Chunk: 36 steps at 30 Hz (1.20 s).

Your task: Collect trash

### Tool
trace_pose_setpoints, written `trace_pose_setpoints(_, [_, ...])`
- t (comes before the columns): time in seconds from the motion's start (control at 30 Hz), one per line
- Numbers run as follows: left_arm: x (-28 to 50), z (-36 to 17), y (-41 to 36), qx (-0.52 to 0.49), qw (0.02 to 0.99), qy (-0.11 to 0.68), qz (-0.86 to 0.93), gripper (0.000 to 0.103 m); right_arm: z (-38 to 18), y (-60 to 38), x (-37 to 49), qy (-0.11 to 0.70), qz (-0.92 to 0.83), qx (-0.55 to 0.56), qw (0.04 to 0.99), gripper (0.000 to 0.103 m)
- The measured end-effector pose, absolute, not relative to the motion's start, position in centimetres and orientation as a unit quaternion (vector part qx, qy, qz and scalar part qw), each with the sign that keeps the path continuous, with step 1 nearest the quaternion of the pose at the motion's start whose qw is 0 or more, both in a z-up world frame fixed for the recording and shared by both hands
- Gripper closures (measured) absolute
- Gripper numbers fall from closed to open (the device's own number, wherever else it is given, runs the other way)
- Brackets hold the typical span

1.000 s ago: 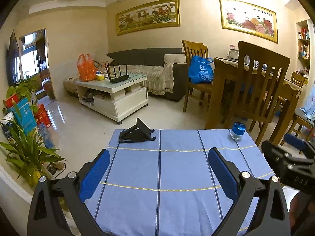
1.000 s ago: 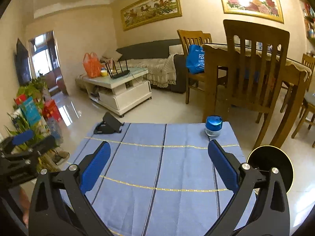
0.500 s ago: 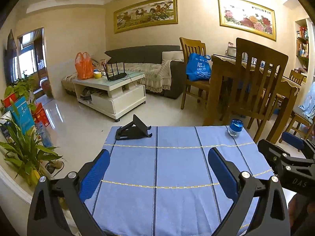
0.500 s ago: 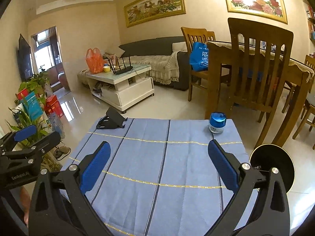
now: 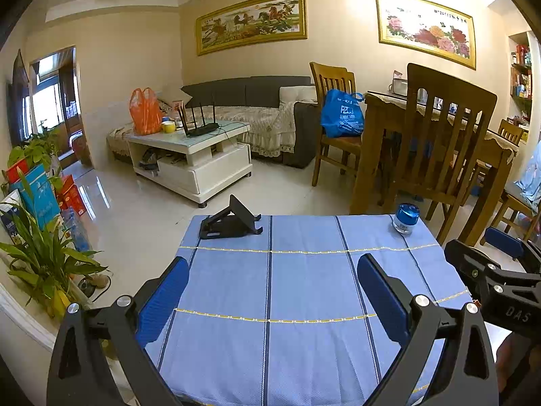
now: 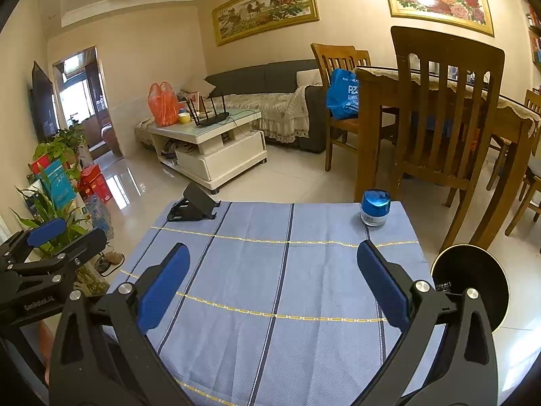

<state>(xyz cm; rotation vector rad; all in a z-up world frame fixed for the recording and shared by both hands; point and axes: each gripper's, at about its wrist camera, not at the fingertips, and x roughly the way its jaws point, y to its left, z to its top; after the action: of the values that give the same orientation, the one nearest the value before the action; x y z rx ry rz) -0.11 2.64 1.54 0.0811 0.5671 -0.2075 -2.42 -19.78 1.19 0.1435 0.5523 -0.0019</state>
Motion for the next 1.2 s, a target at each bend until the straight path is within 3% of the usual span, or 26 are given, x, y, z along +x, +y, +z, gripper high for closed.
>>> trace_pose_setpoints(1.2, [0.45, 1.32, 3.45, 0.023, 0.952, 0.283, -0.115, 0.007, 0.94, -19.94, -2.55, 0.281, 0.015, 0.089, 0.956, 0.005])
